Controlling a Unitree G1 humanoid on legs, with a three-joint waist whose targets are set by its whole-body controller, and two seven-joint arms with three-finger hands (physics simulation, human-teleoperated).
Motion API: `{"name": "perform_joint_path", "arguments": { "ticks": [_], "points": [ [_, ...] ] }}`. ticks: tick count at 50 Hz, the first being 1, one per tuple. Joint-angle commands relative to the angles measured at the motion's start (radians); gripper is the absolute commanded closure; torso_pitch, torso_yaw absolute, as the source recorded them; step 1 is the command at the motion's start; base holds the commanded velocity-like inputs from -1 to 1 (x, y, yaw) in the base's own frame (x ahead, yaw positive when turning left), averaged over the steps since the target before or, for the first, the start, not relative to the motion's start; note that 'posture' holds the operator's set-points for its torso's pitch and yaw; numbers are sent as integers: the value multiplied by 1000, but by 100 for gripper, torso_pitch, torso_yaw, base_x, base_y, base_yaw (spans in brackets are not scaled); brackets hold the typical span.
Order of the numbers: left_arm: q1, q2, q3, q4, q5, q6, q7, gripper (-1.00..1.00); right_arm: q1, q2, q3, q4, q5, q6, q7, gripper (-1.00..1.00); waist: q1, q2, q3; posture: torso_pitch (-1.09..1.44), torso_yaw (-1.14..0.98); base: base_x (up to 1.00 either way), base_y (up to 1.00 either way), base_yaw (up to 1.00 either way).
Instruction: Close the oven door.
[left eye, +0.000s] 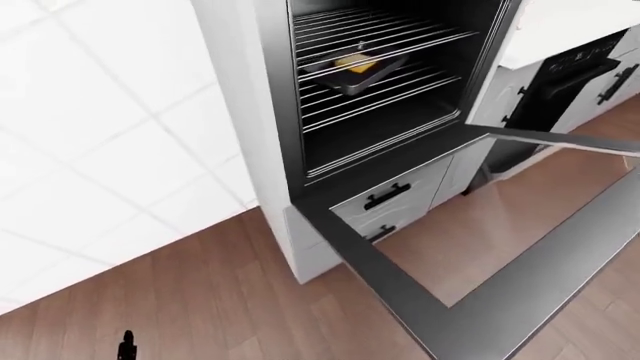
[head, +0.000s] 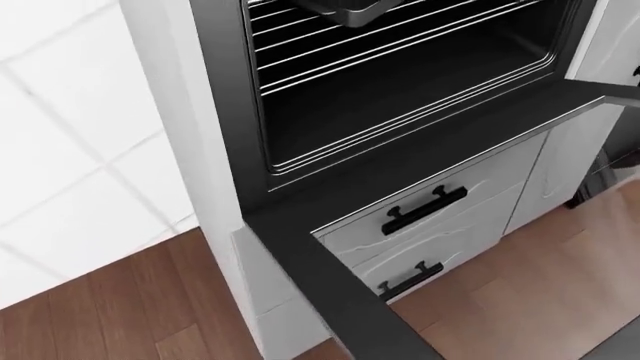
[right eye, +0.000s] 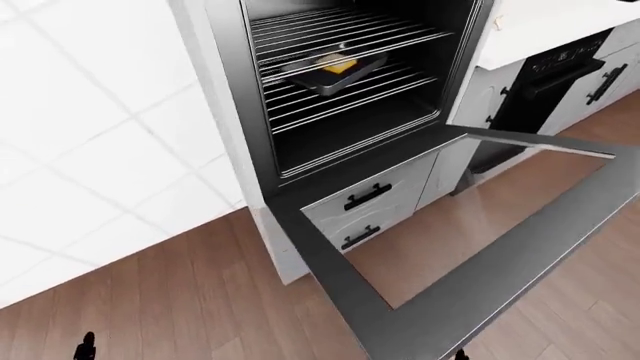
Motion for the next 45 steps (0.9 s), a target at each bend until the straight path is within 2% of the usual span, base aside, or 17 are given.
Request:
{"name": "perform_joint_path", "arguments": {
  "ticks": [1,6,9,10,11,14,18,20,22,23,24,31,32,35,39,40,45],
  "points": [
    [-9,12,3,-18,-3,-23,4,-100,-6,-30,-11,-22,12,-22,-14,-100,-3,-11,-5,0,0,0,20,0],
    [-9,12,3,-18,-3,-23,3,-100,-6,-30,-12,-22,12,-22,-13,-100,-9,-65,1,0,0,0,20,0],
    [-9,12,3,-18,-3,-23,3,-100,-6,-30,-12,-22,12,-22,-13,-100,-16,-142,-16,0,0,0,21,0],
    [-8,12,3,-18,-3,-23,3,-100,-6,-30,-12,-22,12,-23,-13,-100,-25,-84,-3,0,0,0,21,0],
    [-8,12,3,-18,-3,-24,3,-100,-5,-30,-12,-22,12,-23,-13,-100,-20,-98,-5,0,0,0,21,0],
    [-8,12,2,-18,-3,-24,4,-100,-5,-30,-12,-22,12,-23,-13,-100,-23,-93,-13,0,0,0,21,0],
    [-9,12,2,-18,-3,-23,4,-100,-4,-30,-12,-22,12,-23,-13,-100,-18,-50,-1,0,0,0,21,0],
    [-9,12,2,-18,-2,-24,5,-100,-4,-30,-12,-22,11,-23,-14,-100,-17,-12,-1,0,0,0,21,0],
    [-9,12,3,-18,-3,-23,3,-100,-4,-30,-12,-22,11,-23,-14,-100,-13,57,-16,0,0,0,21,0],
    [-9,12,2,-18,-2,-23,4,-100,-4,-30,-12,-22,11,-23,-14,-100,-12,50,-21,0,0,0,20,0],
    [-9,12,2,-18,-2,-23,4,-100,-4,-30,-11,-22,11,-23,-14,-100,-5,31,-9,0,0,0,20,0],
    [-9,12,2,-18,-1,-24,4,-100,-4,-29,-15,-22,14,-27,-9,-100,-7,-23,-2,0,0,0,19,0],
    [-9,12,2,-18,-1,-24,5,-100,-4,-28,-15,-23,15,-33,-17,-100,-6,-30,13,0,0,0,0,0],
    [-9,12,2,-18,0,-24,5,-100,-5,-28,-14,-22,15,-29,-15,-100,-1,-47,17,0,0,0,0,0],
    [-9,12,2,-18,0,-24,5,-100,-3,-26,-10,-22,7,-39,-20,-100,11,-104,15,0,0,0,0,0],
    [-9,12,2,-18,1,-24,6,-100,-4,-25,-11,-22,6,-45,-27,-100,8,-84,20,0,0,0,0,0],
    [-9,12,2,-18,0,-24,5,-100,1,-20,-20,-23,15,-115,-39,-100,3,-68,0,0,0,0,0,0]
  ]
}}
